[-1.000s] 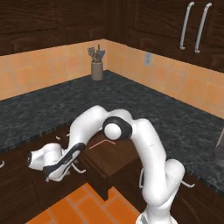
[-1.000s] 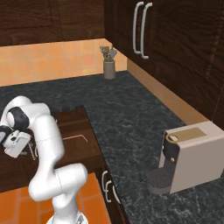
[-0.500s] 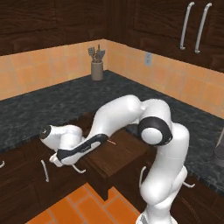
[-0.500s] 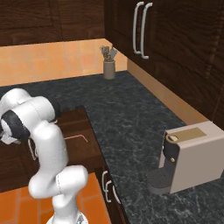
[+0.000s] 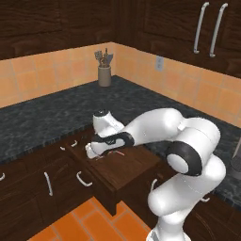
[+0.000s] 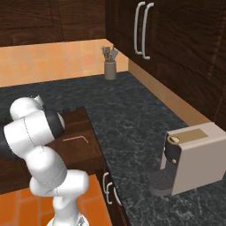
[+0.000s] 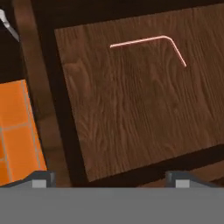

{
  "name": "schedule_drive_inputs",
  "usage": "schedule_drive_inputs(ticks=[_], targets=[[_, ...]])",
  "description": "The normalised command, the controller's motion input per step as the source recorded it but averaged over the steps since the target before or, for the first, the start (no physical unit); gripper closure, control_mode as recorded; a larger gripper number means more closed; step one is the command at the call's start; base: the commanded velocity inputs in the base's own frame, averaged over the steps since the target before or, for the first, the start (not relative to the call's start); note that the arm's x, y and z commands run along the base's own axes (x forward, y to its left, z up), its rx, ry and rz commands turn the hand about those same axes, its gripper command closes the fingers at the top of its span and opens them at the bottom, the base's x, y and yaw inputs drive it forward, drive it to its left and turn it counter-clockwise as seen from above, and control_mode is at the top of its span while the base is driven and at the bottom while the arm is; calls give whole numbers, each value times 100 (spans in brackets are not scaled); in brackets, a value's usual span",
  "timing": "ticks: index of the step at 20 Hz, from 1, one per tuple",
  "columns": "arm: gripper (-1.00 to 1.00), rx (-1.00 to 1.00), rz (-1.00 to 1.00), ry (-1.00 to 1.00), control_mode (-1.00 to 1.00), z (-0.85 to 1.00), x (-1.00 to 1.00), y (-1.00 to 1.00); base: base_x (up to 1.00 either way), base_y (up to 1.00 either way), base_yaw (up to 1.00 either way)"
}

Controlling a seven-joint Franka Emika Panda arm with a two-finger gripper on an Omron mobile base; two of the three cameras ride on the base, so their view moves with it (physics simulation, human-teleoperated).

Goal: Take a straw from the drawer in front and place it inside the glass cup on the dining counter.

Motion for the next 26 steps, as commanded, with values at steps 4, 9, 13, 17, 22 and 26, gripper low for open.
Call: schedule_drive_inputs(ticks=[4,9,13,17,22,26], targets=[[-100,13,0,24,-100,-70,50,-36,0,0,0],[-100,9,0,16,-100,-75,35,-1,0,0,0],[-100,8,0,9,-100,-65,6,1,0,0,0],[-100,4,1,2,-100,-40,0,26,0,0,0],[-100,1,3,0,-100,-6,-19,54,0,0,0],[-100,0,2,0,-100,0,-40,77,0,0,0]])
